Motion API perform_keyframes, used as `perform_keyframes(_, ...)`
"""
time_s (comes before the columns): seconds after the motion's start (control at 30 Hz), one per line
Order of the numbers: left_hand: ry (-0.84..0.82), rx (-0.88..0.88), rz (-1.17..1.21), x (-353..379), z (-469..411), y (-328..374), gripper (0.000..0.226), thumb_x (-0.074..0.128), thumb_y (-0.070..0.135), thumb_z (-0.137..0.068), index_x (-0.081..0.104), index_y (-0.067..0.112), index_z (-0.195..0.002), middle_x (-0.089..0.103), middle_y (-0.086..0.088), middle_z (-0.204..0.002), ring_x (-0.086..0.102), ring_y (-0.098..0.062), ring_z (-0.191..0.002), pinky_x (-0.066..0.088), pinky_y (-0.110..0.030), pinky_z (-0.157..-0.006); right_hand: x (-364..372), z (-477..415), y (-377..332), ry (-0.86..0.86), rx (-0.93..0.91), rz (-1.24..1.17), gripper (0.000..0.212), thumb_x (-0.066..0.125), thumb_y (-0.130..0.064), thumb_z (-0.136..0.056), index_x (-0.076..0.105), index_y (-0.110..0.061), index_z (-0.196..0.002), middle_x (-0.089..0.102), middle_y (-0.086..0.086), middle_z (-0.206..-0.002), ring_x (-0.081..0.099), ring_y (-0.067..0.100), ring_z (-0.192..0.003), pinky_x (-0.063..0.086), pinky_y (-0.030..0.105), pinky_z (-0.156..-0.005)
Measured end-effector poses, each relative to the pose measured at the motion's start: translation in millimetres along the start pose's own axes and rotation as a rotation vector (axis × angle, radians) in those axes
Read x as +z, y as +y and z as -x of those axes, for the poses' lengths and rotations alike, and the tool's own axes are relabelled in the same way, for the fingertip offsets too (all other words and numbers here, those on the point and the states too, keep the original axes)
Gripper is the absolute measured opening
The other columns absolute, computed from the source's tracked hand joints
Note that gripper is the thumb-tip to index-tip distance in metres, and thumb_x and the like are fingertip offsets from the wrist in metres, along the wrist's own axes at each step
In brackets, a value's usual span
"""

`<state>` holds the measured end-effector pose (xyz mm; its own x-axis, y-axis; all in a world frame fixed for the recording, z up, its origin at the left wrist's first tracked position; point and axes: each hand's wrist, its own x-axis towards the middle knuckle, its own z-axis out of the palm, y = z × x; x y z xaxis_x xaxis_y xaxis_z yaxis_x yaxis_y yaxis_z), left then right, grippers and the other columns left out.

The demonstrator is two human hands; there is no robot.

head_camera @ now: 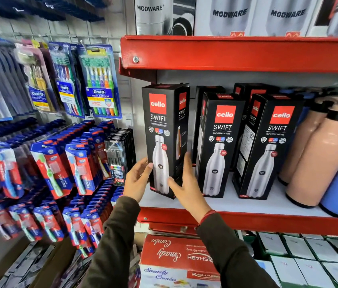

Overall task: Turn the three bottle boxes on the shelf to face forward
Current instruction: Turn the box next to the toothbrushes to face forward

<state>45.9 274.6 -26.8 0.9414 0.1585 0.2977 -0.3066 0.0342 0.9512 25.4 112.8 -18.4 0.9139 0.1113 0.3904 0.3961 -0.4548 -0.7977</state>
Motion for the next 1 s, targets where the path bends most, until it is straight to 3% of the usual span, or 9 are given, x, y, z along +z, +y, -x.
perform_keyframes(0.1, 0.009, 0.02, 0.0, 3.9, 3.9, 2.2, 0.026, 0.062, 0.023, -0.093, 0.067, 0.044, -0.106, 0.07, 0.004, -0.119, 0.065, -0.011, -0.113, 0.051, -0.037, -0.1, -0.9, -0.1, 1.4, 0.003, -0.011, 0.031, 0.079, 0.047, -0.01, -0.099, -0.006, -0.02, -0.157, -0.001, -0.003, -0.167, 0.005, 0.003, -0.149, 0.003, 0.001, -0.11)
perform_keyframes(0.13, 0.011, 0.029, -0.012, 5.5, 4.9, 3.3, 0.026, 0.062, 0.022, -0.093, 0.066, 0.043, -0.108, 0.07, 0.005, -0.12, 0.065, -0.009, -0.113, 0.051, -0.037, -0.101, -1.2, -0.8, 1.7, 0.009, -0.005, 0.032, 0.078, 0.045, -0.008, -0.099, -0.005, -0.021, -0.157, 0.003, -0.003, -0.167, 0.01, 0.005, -0.15, 0.005, 0.001, -0.11)
perform_keyframes(0.23, 0.01, 0.053, -0.036, 10.4, 5.7, 3.9, 0.03, 0.06, 0.019, -0.094, 0.062, 0.021, -0.124, 0.066, -0.004, -0.127, 0.061, -0.021, -0.122, 0.048, -0.047, -0.105, -1.4, -3.4, 3.5, 0.037, 0.01, 0.063, 0.076, 0.045, -0.005, -0.099, -0.001, -0.022, -0.157, 0.019, 0.003, -0.165, 0.028, 0.017, -0.148, 0.018, 0.014, -0.112)
perform_keyframes(0.43, 0.071, 0.054, -0.065, 17.7, 9.4, -3.7, 0.032, 0.06, 0.015, -0.094, 0.059, 0.012, -0.126, 0.064, -0.008, -0.129, 0.058, -0.027, -0.124, 0.046, -0.056, -0.105, 0.6, -6.0, 8.7, 0.087, 0.027, 0.061, 0.076, 0.046, 0.001, -0.096, 0.007, -0.024, -0.156, 0.035, 0.009, -0.158, 0.042, 0.025, -0.14, 0.032, 0.032, -0.117)
perform_keyframes(0.57, 0.073, 0.061, -0.113, 21.6, 12.5, -6.8, 0.025, 0.059, 0.014, -0.095, 0.06, 0.017, -0.12, 0.065, 0.001, -0.122, 0.059, -0.016, -0.12, 0.048, -0.049, -0.105, 6.0, -5.2, 16.7, 0.122, 0.033, 0.052, 0.075, 0.044, 0.006, -0.095, 0.012, -0.022, -0.157, 0.033, 0.004, -0.158, 0.036, 0.018, -0.144, 0.018, -0.002, -0.102)
perform_keyframes(0.7, 0.075, 0.063, -0.126, 22.3, 12.3, -8.1, 0.029, 0.057, 0.014, -0.096, 0.059, 0.014, -0.125, 0.063, -0.005, -0.128, 0.057, -0.019, -0.124, 0.048, -0.049, -0.105, 10.5, -6.2, 20.2, 0.14, 0.029, 0.049, 0.074, 0.044, 0.005, -0.095, 0.013, -0.022, -0.157, 0.034, 0.005, -0.157, 0.037, 0.017, -0.143, 0.021, 0.007, -0.106)
perform_keyframes(0.83, 0.072, 0.04, -0.108, 22.8, 11.8, -7.6, 0.027, 0.055, 0.018, -0.097, 0.059, 0.021, -0.123, 0.063, -0.005, -0.129, 0.058, -0.019, -0.124, 0.048, -0.049, -0.105, 13.6, -6.0, 21.6, 0.18, 0.027, 0.034, 0.072, 0.044, 0.006, -0.095, 0.017, -0.019, -0.156, 0.039, 0.007, -0.154, 0.04, 0.018, -0.14, 0.018, -0.007, -0.096)
perform_keyframes(0.93, 0.076, -0.004, -0.054, 22.6, 10.8, -7.2, 0.023, 0.054, 0.023, -0.098, 0.06, 0.025, -0.12, 0.064, -0.004, -0.128, 0.059, -0.021, -0.122, 0.046, -0.051, -0.107, 13.8, -3.8, 19.1, 0.201, 0.022, -0.004, 0.063, 0.048, -0.007, -0.098, 0.023, -0.018, -0.154, 0.042, 0.004, -0.152, 0.038, 0.007, -0.138, 0.021, 0.001, -0.102)
perform_keyframes(1.0, 0.082, -0.014, -0.044, 23.0, 9.9, -6.9, 0.024, 0.054, 0.025, -0.098, 0.061, 0.026, -0.121, 0.065, -0.003, -0.128, 0.06, -0.018, -0.121, 0.046, -0.049, -0.108, 13.7, -2.1, 18.1, 0.23, 0.021, -0.039, 0.055, 0.049, -0.015, -0.1, 0.031, -0.018, -0.152, 0.046, 0.002, -0.149, 0.038, 0.0, -0.131, 0.021, -0.002, -0.101)
